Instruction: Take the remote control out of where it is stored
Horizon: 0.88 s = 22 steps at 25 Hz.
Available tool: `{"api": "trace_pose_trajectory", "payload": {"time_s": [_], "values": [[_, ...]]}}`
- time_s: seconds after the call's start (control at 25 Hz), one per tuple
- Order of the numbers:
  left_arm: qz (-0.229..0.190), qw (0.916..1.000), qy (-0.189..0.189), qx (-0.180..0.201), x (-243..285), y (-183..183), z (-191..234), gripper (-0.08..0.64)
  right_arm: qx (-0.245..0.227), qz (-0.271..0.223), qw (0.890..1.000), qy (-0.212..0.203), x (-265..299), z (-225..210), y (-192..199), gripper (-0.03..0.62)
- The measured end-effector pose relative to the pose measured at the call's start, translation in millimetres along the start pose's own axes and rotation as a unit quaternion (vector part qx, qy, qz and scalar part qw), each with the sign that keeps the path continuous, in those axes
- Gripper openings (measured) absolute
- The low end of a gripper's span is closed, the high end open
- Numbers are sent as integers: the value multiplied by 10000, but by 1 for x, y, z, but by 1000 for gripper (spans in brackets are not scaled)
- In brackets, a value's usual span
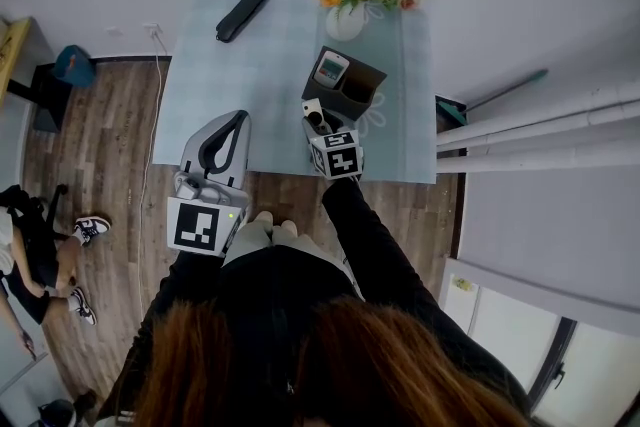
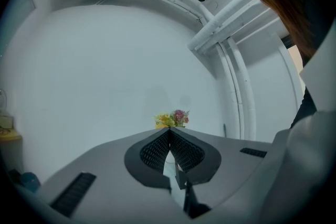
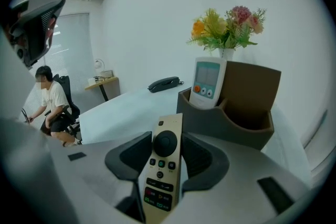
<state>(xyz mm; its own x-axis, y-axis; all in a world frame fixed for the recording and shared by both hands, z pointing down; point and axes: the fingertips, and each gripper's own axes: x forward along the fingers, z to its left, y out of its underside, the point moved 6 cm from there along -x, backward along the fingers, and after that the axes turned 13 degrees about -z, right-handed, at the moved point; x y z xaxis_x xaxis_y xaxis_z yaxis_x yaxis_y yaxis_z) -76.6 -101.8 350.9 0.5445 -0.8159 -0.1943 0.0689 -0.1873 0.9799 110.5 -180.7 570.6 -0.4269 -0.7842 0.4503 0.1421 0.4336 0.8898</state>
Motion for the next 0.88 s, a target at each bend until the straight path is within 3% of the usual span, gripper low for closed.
{"api": "trace_pose_trajectory", "payload": {"time_s": [0.32,0.88], "values": [[53,10000,15,49,0,2,1,5,48,532,9986,-64,17,-9,25,189],[130,9999,89,-35,2,6,2,5,-110,803,9966,-152,29,-7,36,190]]}}
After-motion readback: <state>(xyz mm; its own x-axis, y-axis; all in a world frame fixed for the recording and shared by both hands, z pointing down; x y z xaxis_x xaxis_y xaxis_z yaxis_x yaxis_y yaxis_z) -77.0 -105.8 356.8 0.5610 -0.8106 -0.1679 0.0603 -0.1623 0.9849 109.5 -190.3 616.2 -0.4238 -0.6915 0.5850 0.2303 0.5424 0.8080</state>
